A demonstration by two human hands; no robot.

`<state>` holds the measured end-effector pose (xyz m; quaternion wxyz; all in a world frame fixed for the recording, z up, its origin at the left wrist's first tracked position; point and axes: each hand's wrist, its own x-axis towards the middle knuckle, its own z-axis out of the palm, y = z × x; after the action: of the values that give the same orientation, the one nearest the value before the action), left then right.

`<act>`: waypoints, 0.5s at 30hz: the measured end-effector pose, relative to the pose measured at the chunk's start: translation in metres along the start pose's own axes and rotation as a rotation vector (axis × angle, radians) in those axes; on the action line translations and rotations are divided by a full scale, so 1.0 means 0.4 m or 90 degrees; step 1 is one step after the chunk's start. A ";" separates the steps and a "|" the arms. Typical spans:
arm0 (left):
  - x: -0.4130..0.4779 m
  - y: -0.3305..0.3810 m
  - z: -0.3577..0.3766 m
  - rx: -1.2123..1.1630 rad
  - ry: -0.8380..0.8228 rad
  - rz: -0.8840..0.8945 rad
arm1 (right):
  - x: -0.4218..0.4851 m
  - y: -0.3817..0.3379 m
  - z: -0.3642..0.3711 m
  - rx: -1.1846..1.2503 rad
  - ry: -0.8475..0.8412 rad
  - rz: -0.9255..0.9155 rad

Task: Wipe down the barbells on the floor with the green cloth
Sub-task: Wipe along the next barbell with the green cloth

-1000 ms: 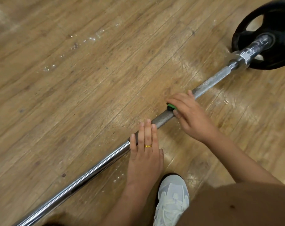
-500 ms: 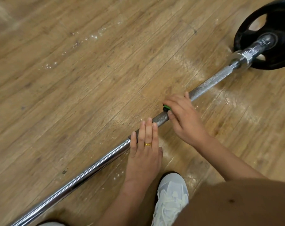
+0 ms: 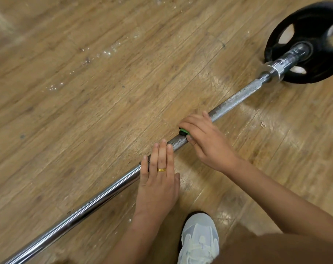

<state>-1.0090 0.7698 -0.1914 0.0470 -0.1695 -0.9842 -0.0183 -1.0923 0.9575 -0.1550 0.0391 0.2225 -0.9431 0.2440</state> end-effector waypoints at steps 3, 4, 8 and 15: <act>0.013 -0.007 -0.008 -0.013 -0.007 -0.015 | 0.020 0.043 -0.012 -0.003 0.055 0.044; 0.019 -0.010 -0.011 -0.023 -0.012 -0.022 | 0.027 0.050 -0.011 0.012 0.083 0.068; 0.044 -0.030 -0.025 -0.051 -0.029 -0.039 | 0.054 0.059 0.022 0.061 0.162 0.109; 0.103 -0.057 -0.039 -0.088 -0.040 -0.099 | 0.127 0.079 0.046 0.102 0.205 0.081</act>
<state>-1.0539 0.7610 -0.1723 0.0028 -0.0962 -0.9917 -0.0847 -1.1511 0.9530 -0.1760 0.1561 0.1232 -0.9144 0.3527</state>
